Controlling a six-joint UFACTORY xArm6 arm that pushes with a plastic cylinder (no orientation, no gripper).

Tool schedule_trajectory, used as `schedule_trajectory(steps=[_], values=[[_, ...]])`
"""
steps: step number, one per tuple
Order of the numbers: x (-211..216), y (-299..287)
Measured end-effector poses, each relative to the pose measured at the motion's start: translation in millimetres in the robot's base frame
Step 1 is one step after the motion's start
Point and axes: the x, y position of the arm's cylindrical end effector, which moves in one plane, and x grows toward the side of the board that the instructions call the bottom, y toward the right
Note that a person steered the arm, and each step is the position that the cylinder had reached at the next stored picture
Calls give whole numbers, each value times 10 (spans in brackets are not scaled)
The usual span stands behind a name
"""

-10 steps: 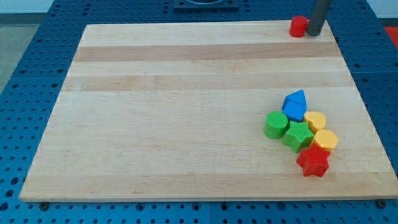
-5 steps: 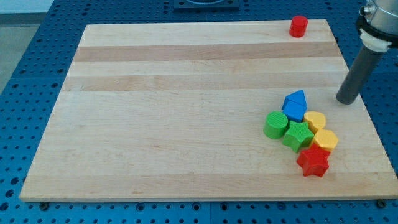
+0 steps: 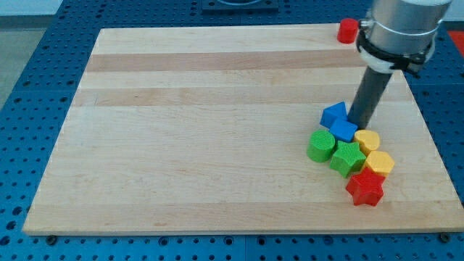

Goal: Push the blue triangle closer to the red circle

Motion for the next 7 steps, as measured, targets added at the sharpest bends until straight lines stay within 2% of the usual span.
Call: schedule_trajectory(steps=[2,4,7], values=[[47,-434],[7,-618],[-539,-619]])
